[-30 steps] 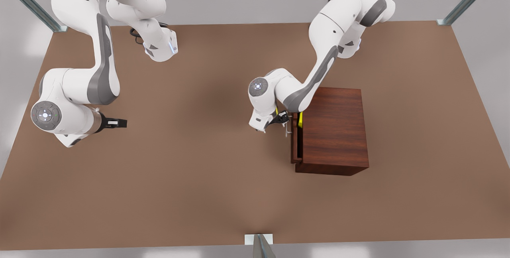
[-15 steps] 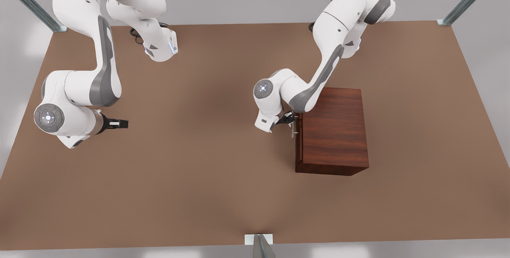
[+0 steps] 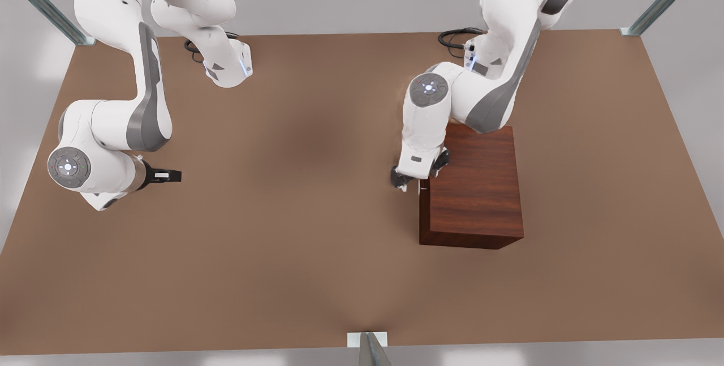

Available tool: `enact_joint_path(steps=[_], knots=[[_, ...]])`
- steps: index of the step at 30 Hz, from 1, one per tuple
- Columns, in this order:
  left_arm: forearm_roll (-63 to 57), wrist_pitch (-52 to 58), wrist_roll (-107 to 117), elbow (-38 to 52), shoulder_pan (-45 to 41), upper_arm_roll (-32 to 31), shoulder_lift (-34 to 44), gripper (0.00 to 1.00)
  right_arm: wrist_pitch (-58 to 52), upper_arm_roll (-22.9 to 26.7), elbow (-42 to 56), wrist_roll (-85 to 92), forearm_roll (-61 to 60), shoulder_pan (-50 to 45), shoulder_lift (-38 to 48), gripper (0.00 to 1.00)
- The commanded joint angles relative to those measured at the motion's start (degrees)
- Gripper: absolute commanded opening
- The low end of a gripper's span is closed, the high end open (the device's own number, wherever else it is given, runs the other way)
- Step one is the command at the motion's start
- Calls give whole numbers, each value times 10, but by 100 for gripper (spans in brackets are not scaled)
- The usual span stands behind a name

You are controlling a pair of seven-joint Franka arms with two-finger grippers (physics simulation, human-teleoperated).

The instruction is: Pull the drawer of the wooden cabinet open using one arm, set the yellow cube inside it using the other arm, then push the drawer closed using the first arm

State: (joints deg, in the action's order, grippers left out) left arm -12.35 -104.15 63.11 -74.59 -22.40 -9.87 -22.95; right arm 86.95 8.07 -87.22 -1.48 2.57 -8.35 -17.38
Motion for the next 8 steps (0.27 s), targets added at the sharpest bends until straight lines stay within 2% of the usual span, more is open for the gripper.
enact_joint_path(steps=[1,2,3,4,5,7,8], knots=[[86,148,-327,15,107,1,30,100,0,0,0,1,0,0,1,100],[91,170,-603,15,198,1,30,100,0,0,0,2,0,0,1,100],[95,187,-655,-5,239,1,40,100,0,0,-1,1,0,0,1,100],[108,-6,-656,-252,265,2,193,100,0,0,0,1,1,0,1,100],[107,-6,-650,-237,264,3,180,100,0,0,0,1,0,0,1,100],[105,47,-651,-130,257,1,127,100,0,0,0,1,1,0,1,100],[106,47,-650,-128,257,1,125,100,0,0,0,1,1,0,1,100]])
